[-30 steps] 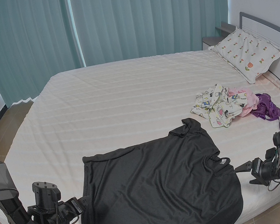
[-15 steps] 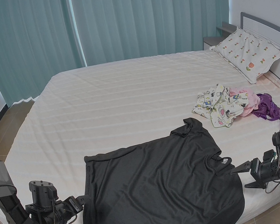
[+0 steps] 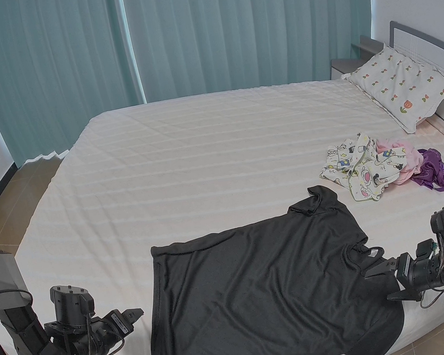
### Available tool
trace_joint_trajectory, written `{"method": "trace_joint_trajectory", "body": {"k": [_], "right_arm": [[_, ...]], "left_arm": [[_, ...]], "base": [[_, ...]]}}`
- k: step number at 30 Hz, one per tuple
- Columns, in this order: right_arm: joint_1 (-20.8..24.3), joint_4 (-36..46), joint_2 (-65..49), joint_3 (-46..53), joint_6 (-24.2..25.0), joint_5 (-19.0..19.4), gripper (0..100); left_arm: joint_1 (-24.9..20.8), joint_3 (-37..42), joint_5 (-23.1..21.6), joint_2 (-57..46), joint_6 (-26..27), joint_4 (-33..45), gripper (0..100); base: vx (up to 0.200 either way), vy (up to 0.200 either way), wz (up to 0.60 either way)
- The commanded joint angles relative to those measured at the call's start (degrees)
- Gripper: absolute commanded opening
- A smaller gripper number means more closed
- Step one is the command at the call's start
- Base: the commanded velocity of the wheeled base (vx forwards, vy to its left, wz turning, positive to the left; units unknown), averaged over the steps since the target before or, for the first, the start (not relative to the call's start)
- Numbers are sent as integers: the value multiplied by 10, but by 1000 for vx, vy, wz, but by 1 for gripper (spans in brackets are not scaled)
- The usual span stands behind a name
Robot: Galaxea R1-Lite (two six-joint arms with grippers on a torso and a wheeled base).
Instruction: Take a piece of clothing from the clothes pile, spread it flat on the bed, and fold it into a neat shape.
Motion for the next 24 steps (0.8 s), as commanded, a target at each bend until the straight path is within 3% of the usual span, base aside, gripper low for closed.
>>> {"method": "trace_joint_trajectory", "body": {"k": [1,10,18,24], "right_arm": [[8,0,2,1,0,-1,100],[10,0,2,4,-2,-3,100],[12,0,0,4,-3,-6,100],[17,-1,-2,4,-3,-7,100]], "left_arm": [[-4,-1,0,10,0,0,100],[-8,-2,0,17,-9,0,100],[-22,-22,5,20,-50,-10,100],[-24,-105,11,37,-72,-7,100]], "base": [[200,0,0],[200,0,0],[0,0,0],[0,0,0]]}}
